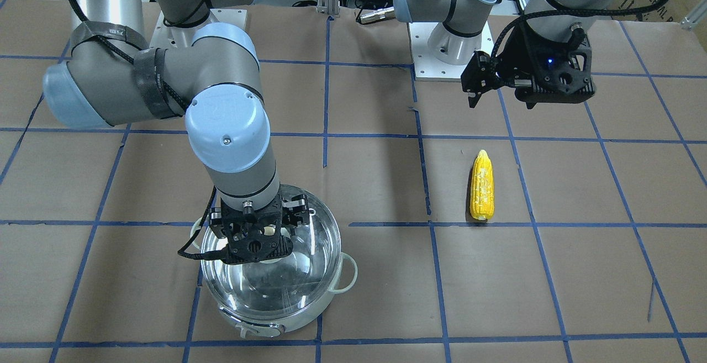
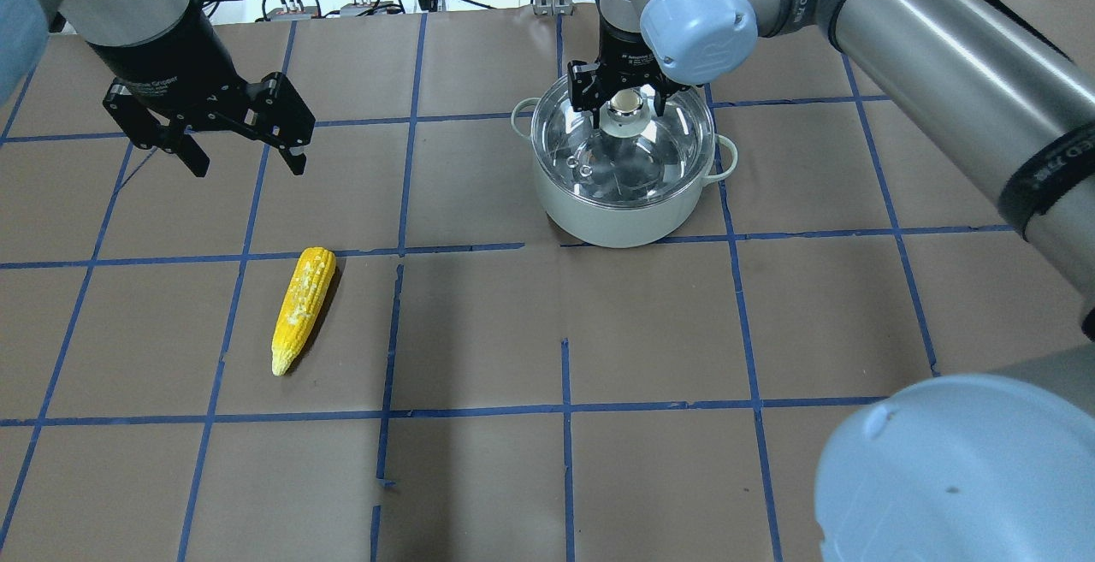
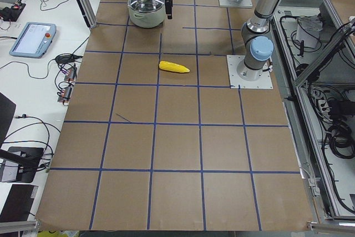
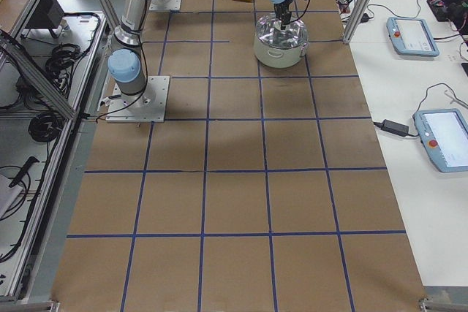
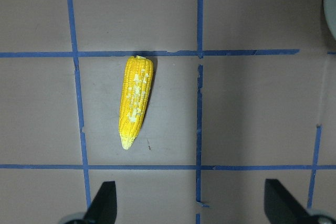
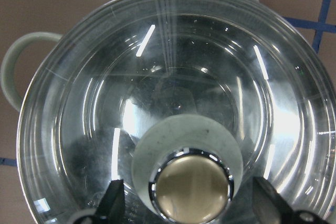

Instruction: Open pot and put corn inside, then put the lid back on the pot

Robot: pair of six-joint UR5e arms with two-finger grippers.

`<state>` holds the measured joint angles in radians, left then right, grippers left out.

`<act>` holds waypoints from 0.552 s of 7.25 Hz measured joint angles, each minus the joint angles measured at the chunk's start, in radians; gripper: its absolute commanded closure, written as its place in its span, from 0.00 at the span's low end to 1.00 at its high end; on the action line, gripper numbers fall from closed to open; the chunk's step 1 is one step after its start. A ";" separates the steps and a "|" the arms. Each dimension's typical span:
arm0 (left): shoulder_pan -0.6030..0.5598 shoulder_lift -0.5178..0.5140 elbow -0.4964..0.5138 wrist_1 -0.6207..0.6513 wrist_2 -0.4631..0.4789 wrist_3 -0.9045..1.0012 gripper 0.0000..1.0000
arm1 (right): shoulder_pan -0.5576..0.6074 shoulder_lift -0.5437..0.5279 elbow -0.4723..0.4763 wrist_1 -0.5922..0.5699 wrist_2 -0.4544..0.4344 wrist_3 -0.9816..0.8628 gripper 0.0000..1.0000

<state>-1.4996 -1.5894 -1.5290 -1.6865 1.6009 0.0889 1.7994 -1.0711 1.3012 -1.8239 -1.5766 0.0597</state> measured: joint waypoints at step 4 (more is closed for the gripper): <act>0.097 -0.033 -0.088 0.068 -0.005 0.080 0.00 | 0.000 0.026 -0.028 0.004 -0.001 -0.004 0.39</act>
<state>-1.4029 -1.6221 -1.6165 -1.6180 1.5958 0.1689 1.7994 -1.0448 1.2735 -1.8200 -1.5773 0.0552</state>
